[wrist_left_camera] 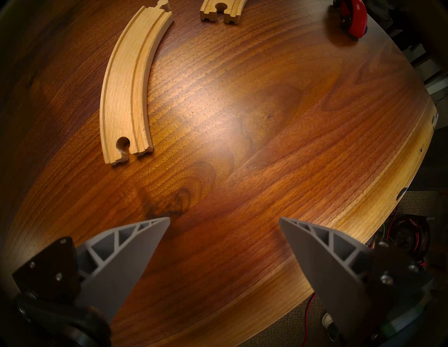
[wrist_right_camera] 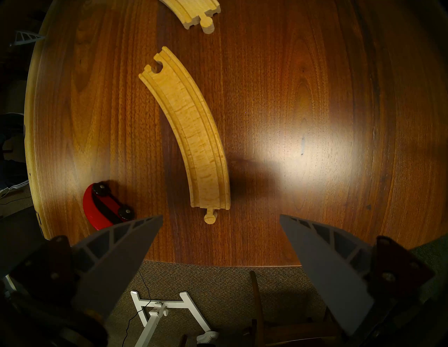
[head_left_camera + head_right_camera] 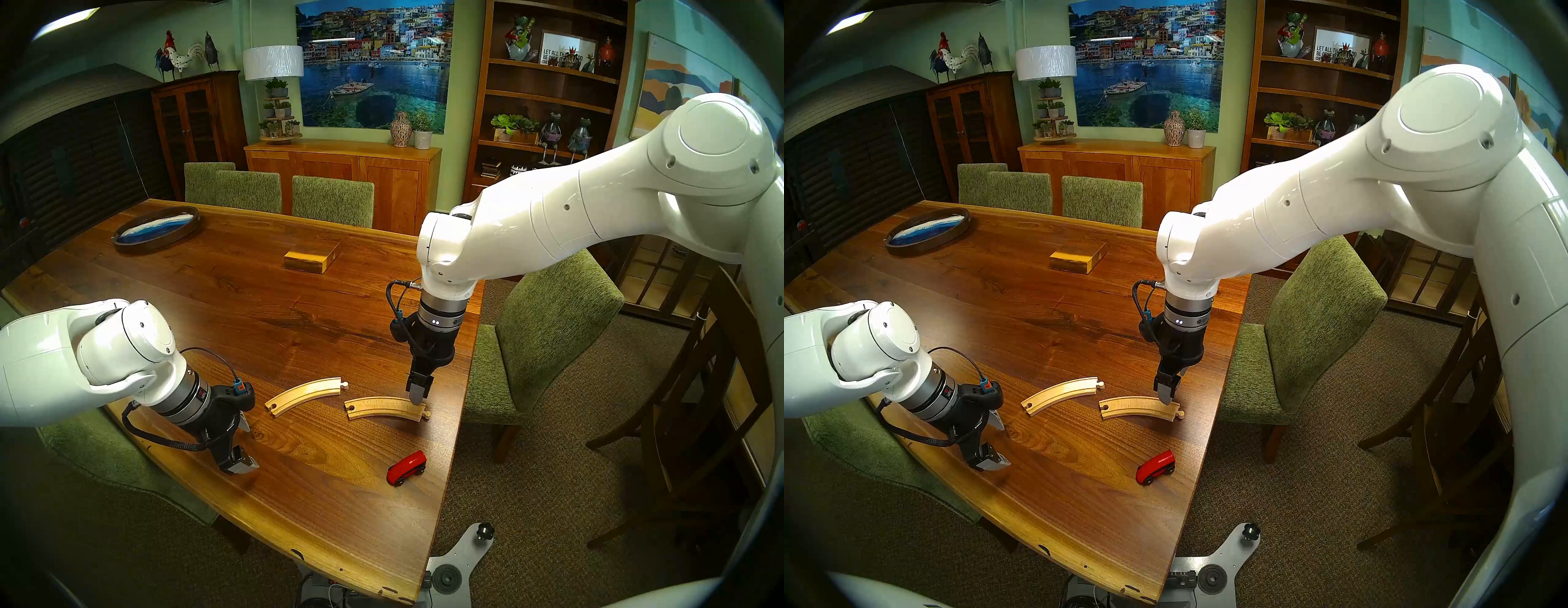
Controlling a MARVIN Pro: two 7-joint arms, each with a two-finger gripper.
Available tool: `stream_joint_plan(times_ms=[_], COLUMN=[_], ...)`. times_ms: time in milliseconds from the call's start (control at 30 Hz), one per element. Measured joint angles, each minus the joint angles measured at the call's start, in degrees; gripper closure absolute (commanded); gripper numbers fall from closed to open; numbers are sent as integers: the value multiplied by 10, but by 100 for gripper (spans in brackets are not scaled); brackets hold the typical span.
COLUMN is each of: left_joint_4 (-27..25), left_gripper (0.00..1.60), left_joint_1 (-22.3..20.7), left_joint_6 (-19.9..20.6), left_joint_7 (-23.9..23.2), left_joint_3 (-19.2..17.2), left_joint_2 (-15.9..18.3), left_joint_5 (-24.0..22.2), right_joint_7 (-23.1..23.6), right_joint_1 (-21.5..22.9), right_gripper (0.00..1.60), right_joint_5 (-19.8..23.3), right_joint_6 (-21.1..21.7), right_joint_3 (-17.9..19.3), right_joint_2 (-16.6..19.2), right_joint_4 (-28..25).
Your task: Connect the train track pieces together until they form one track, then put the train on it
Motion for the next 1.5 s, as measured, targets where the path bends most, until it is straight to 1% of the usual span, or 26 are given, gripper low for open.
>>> stream_joint_plan(times_ms=[667,900,1267,1500], left_joint_4=[0,0,0,0], left_gripper=[0,0,0,0], left_joint_1=[0,1,1,1], left_joint_6=[0,0,0,0], left_joint_7=[0,0,0,0], left_joint_3=[0,0,0,0], left_joint_2=[0,0,0,0], left_joint_5=[0,0,0,0], right_joint_7=[-5,-33,-109,-128], right_joint_1=[0,1,3,4], right_gripper=[0,0,0,0], right_joint_5=[3,18,57,72], right_joint_6=[3,10,31,33], right_joint_3=[5,15,31,37], right_joint_2=[-1,-5,-21,-22], right_joint_4=[1,-9,-42,-47])
